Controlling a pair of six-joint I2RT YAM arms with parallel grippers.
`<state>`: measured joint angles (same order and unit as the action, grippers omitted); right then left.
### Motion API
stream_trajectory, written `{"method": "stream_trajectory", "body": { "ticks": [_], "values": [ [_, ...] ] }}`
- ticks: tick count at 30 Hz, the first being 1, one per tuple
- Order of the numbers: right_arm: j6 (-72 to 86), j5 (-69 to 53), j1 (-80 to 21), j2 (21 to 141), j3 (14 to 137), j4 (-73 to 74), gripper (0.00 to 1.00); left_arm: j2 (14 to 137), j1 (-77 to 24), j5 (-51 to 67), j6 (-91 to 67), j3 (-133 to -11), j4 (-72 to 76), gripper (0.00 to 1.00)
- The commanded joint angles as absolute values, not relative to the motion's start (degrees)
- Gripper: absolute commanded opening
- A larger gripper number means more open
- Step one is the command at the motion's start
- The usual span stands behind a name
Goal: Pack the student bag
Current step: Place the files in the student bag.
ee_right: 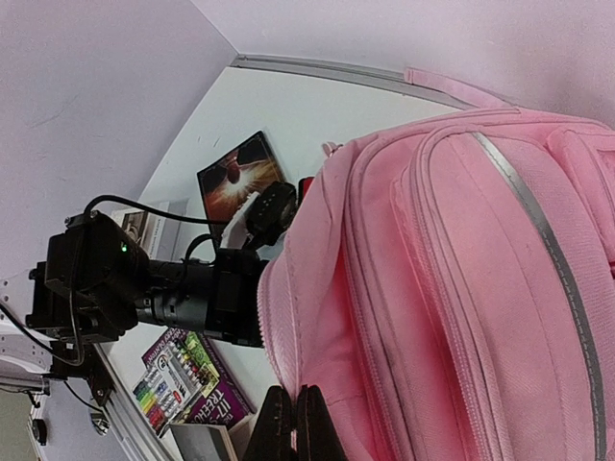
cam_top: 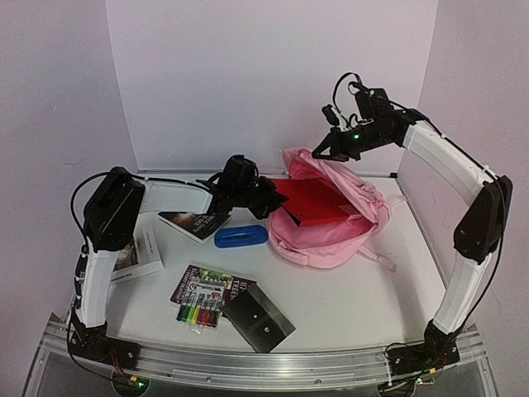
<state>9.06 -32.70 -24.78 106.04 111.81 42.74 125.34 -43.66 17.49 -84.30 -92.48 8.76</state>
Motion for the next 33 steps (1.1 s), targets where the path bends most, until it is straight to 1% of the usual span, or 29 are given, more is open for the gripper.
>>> {"method": "stream_trajectory", "body": {
  "ticks": [1,6,9,20,24,27,31,33],
  "values": [
    [9.08,-38.04,-27.16,100.73,115.27,34.46,0.00,128.47,-44.65,12.10,-89.45,-97.44,-1.00,0.00],
    [9.30,-39.88,-27.94,100.46,114.80,34.17,0.00,131.93,-44.93,11.73,-90.62,-101.73,-1.59,0.00],
    [10.41,-41.42,-28.48,100.80,113.81,33.57,0.00,133.02,-45.26,8.64,-91.02,-102.73,-1.63,0.00],
    [16.56,-45.94,-30.32,99.32,107.02,28.13,0.00,135.16,-46.51,0.54,-92.09,-98.88,15.07,0.00],
    [17.31,-44.11,-30.33,98.45,106.63,27.51,0.00,134.70,-47.15,-2.11,-89.73,-93.91,28.08,0.00],
    [17.46,-42.36,-30.33,98.12,106.90,27.50,0.00,134.03,-47.67,-2.91,-86.85,-92.42,31.04,0.00],
    [18.47,-42.77,-30.34,97.82,106.70,27.35,0.00,134.49,-48.12,-5.50,-87.86,-93.00,29.42,0.00],
    [19.31,-43.66,-30.34,97.70,106.64,26.98,0.00,136.66,-48.16,-4.86,-90.00,-92.58,35.17,0.00]
  ]
}}
